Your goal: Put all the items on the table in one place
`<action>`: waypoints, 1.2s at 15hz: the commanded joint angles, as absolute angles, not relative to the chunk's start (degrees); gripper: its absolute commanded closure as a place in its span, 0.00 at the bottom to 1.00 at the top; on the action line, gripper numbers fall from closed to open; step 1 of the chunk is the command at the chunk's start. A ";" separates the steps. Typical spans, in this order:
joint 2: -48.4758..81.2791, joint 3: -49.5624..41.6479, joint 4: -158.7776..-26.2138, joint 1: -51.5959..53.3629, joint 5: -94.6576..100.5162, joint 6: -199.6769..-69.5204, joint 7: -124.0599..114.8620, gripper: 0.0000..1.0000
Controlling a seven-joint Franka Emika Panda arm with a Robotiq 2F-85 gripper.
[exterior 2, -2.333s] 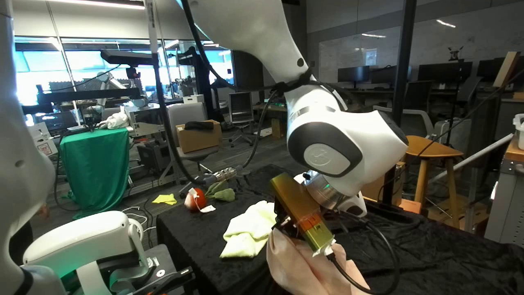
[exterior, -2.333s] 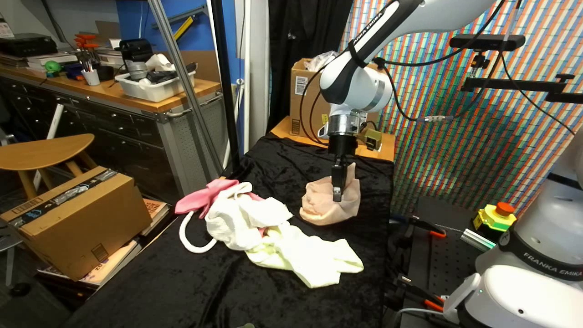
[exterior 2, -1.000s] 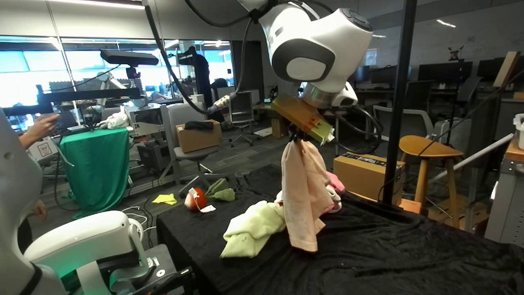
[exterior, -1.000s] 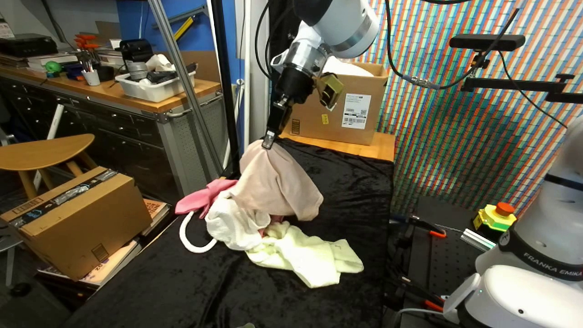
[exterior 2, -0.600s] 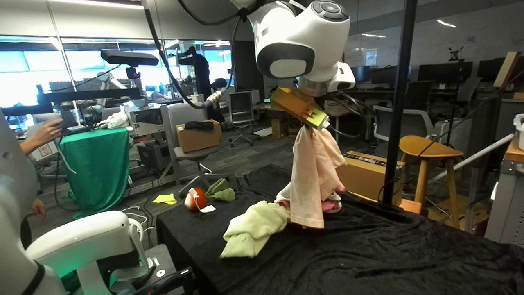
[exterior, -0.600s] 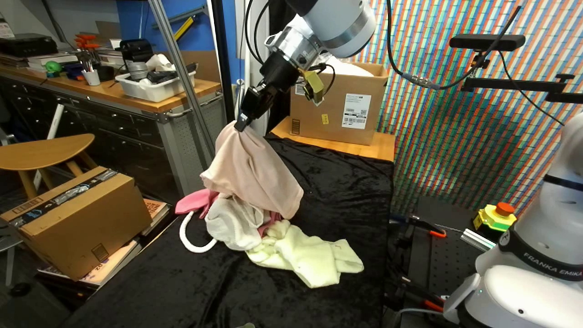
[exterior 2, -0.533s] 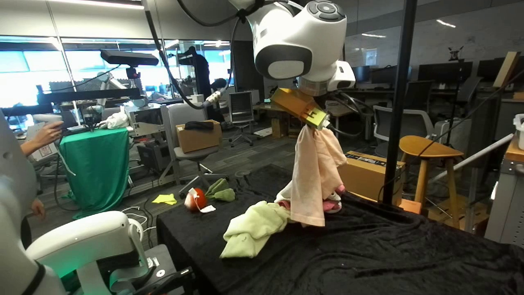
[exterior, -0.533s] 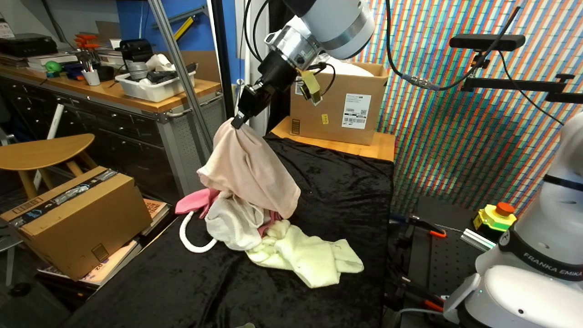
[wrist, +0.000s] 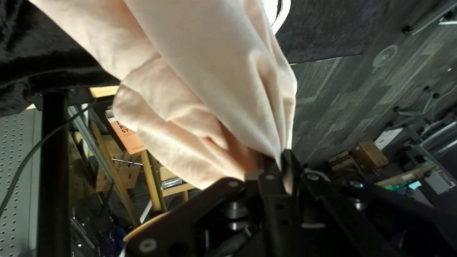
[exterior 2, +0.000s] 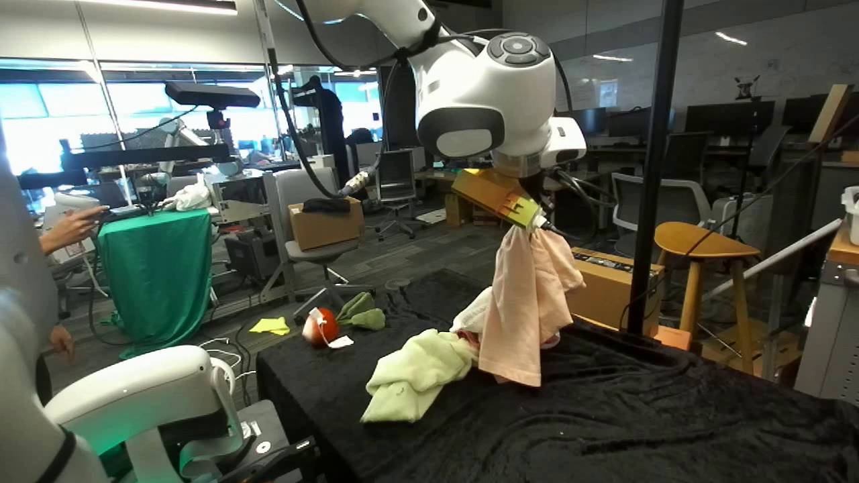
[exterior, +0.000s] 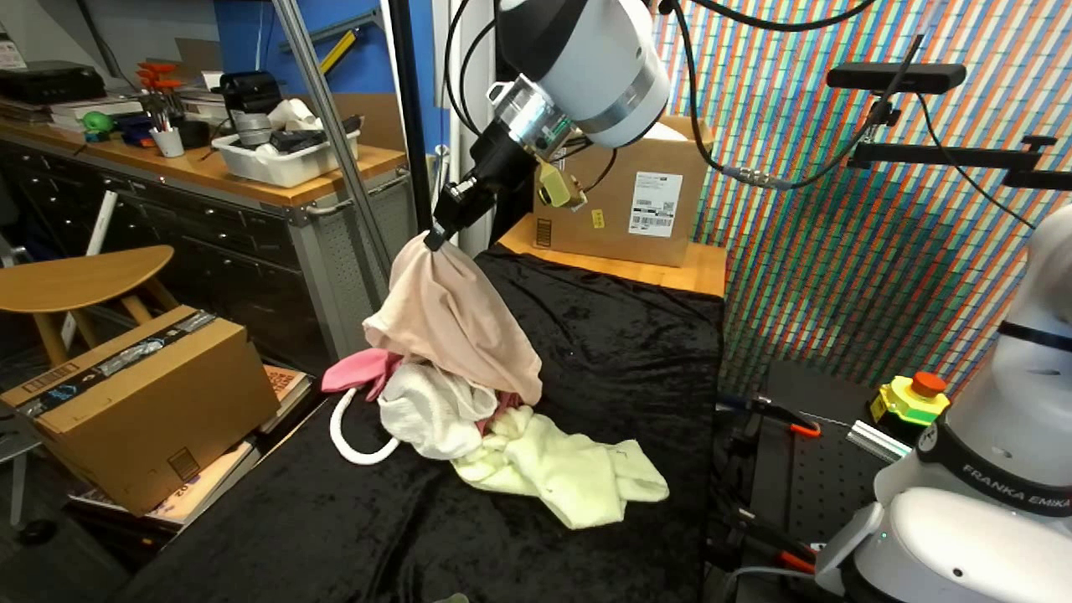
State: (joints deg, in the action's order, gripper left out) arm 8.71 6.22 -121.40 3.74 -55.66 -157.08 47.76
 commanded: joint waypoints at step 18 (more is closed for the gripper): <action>7.35 6.29 -137.40 2.67 -23.65 -146.94 28.88 0.00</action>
